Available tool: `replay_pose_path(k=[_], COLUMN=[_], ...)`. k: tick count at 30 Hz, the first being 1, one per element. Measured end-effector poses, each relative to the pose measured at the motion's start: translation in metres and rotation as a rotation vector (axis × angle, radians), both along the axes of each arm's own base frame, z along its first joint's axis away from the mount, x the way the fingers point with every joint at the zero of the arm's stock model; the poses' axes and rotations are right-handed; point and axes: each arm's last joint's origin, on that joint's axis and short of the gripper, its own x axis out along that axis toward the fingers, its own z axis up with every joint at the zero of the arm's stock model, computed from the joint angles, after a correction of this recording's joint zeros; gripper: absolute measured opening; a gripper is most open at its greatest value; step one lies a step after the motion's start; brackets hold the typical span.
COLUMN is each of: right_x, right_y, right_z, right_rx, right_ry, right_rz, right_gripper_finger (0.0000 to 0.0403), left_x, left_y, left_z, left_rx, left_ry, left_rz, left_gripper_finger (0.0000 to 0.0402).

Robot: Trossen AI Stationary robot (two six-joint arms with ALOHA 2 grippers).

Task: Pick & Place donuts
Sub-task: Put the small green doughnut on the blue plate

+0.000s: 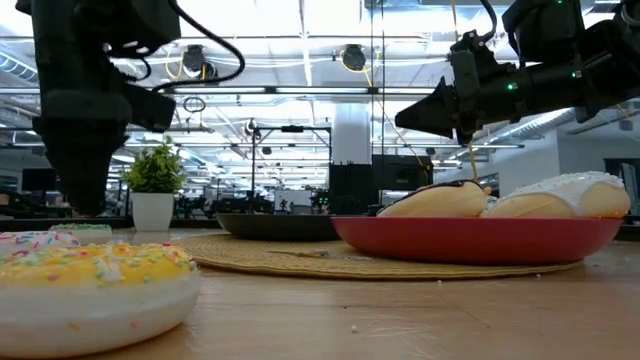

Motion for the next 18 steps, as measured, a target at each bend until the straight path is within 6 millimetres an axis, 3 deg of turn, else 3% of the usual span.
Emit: replay_pose_path(k=[10,18], right_x=[0.0,0.0], right_y=[0.0,0.0], right_z=[0.0,0.0], right_rx=[0.0,0.0], right_ry=[-0.001,-0.001], right_rz=[0.0,0.0], right_gripper_finger=[0.0055,0.0055], left_x=[0.008,0.011], left_y=[-0.005,-0.006], left_z=[-0.023,-0.025], left_rx=[-0.002,-0.03], left_ry=[0.075,0.076], left_rz=[-0.043,-0.067], left_gripper_finger=[0.0302,0.0289])
